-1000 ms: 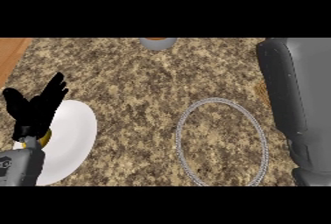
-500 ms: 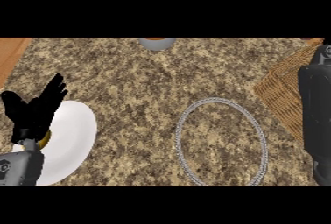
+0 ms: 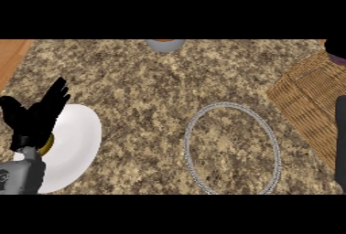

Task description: Pick the can from the placemat and place it in the basket

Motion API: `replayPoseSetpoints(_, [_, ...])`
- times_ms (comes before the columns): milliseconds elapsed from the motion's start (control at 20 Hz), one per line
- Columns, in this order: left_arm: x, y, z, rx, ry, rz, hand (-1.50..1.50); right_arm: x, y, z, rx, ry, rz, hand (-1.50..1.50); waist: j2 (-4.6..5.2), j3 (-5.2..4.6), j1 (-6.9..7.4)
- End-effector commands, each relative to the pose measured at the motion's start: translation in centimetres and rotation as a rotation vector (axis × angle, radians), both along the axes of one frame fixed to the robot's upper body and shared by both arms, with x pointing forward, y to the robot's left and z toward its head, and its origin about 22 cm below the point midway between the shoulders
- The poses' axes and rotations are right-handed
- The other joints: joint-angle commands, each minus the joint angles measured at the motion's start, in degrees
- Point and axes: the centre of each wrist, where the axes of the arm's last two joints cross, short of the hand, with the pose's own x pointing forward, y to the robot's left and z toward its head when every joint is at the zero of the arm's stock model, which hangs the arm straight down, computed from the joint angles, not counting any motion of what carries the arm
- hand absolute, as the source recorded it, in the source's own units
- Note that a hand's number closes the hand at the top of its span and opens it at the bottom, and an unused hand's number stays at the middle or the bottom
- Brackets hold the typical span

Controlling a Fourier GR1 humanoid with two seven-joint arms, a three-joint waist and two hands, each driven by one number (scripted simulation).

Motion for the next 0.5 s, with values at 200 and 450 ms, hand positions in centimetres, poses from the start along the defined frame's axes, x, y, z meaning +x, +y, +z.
replayPoseSetpoints(200, [0.6,1.0,-0.1,0.001,-0.012,-0.007,0.00,-0.4,-3.9,-3.7,0.081,-0.047,-0.142,-1.50,0.09,-0.01,0.15])
replayPoseSetpoints(450, [-0.1,0.5,-0.3,0.004,0.010,-0.018,0.00,-0.3,-5.3,-4.8,0.045,-0.084,-0.026,-1.50,0.05,0.01,0.35])
